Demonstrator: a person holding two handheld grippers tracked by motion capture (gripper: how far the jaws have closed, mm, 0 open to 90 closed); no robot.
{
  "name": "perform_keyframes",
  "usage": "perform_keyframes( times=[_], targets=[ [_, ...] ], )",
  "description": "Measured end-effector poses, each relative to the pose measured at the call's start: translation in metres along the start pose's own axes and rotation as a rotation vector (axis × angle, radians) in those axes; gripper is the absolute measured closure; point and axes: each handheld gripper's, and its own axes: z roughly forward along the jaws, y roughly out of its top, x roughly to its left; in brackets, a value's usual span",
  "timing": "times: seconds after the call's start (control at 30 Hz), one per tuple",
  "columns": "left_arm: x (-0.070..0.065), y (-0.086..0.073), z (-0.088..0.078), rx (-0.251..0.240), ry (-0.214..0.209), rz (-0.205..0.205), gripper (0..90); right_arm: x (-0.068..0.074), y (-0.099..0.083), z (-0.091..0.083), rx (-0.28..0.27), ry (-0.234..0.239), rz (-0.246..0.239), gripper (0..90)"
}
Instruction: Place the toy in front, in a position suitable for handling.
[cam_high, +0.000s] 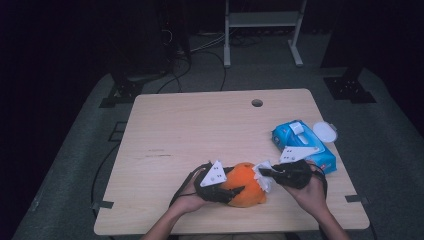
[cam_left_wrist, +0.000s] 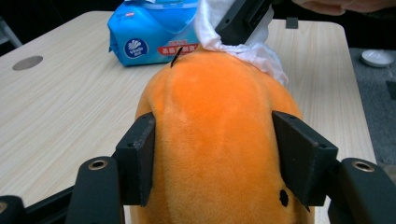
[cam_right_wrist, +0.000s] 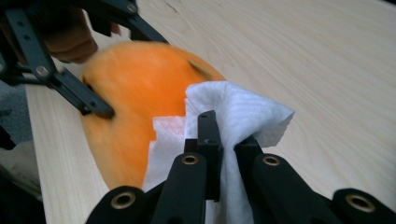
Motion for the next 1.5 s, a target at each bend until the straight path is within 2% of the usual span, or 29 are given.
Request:
perform_keyframes(
  times=[0.1,0.17,0.27,0.3,0.33,0.4,0.43,0.5,0.57,0.6,0.67,0.73,0.77,0.87,0.9,0.93,1.0,1.07,1.13,1.2,1.23,1.33,1.43,1.5],
  targets=[
    [-0.006,0.003,0.001,-0.001,-0.004,0.032,34.6,0.014,0.011,0.002,-0.020,0.009,-0.059,85.5],
    [-0.005,0.003,0.001,0.000,-0.006,0.022,30.6,0.016,0.014,0.004,-0.002,0.015,-0.077,85.5],
    [0.006,0.002,-0.003,-0.016,-0.036,-0.058,19.8,0.012,0.009,0.007,0.019,0.036,-0.062,85.6],
    [0.010,0.001,-0.004,-0.021,-0.036,-0.101,17.9,0.011,0.007,0.007,0.029,0.028,-0.070,85.6],
    [0.013,0.000,-0.004,-0.019,-0.035,-0.126,15.5,0.009,0.005,0.006,0.037,0.012,-0.072,85.6],
    [0.018,-0.005,-0.003,-0.023,-0.051,-0.201,15.3,0.004,0.002,0.005,0.035,0.027,-0.042,85.6],
    [0.020,-0.008,-0.001,-0.026,-0.066,-0.223,16.7,0.002,0.001,0.005,0.033,0.039,-0.025,85.6],
    [0.017,-0.010,0.001,-0.024,-0.071,-0.200,23.3,0.004,0.002,0.005,0.035,0.034,-0.023,85.6],
    [0.014,-0.006,0.000,-0.012,-0.062,-0.181,26.7,0.009,0.005,0.006,0.030,0.022,-0.041,85.6],
    [0.011,-0.005,0.000,-0.008,-0.058,-0.170,27.9,0.013,0.007,0.006,0.025,0.020,-0.051,85.6],
    [0.004,-0.001,0.001,-0.004,-0.053,-0.134,28.7,0.020,0.012,0.007,0.003,0.047,-0.067,85.5],
    [0.000,0.002,0.000,0.007,-0.049,-0.099,28.2,0.027,0.016,0.009,0.008,0.047,-0.099,85.4],
    [0.001,0.001,-0.001,-0.005,-0.067,-0.113,27.3,0.029,0.017,0.009,0.014,0.045,-0.109,85.4],
    [0.013,-0.006,-0.004,-0.043,-0.140,-0.193,22.2,0.022,0.014,0.007,0.016,0.053,-0.094,85.7],
    [0.015,-0.008,-0.005,-0.051,-0.148,-0.215,22.7,0.019,0.013,0.006,0.018,0.041,-0.088,85.7],
    [0.016,-0.009,-0.004,-0.055,-0.148,-0.218,23.9,0.015,0.011,0.005,0.018,0.041,-0.070,85.7],
    [0.013,-0.007,-0.003,-0.053,-0.140,-0.202,27.6,0.011,0.010,0.004,0.008,0.048,-0.046,85.7],
    [0.008,-0.003,-0.002,-0.039,-0.126,-0.166,28.3,0.016,0.012,0.005,0.005,0.043,-0.065,85.6],
    [0.003,0.001,-0.001,-0.025,-0.118,-0.128,28.0,0.024,0.016,0.006,-0.003,0.057,-0.094,85.6],
    [0.001,0.002,-0.002,-0.021,-0.118,-0.112,26.7,0.030,0.019,0.007,0.011,0.057,-0.117,85.6],
    [0.003,0.001,-0.002,-0.024,-0.123,-0.129,24.9,0.031,0.020,0.007,0.018,0.055,-0.123,85.7],
    [0.013,-0.004,-0.003,-0.045,-0.143,-0.235,17.4,0.027,0.017,0.007,0.023,0.059,-0.114,85.7],
    [0.016,-0.007,-0.002,-0.050,-0.158,-0.274,20.7,0.022,0.015,0.006,0.028,0.049,-0.103,85.7],
    [0.015,-0.007,-0.002,-0.051,-0.156,-0.274,26.4,0.021,0.015,0.005,0.028,0.043,-0.106,85.7]
  ],
)
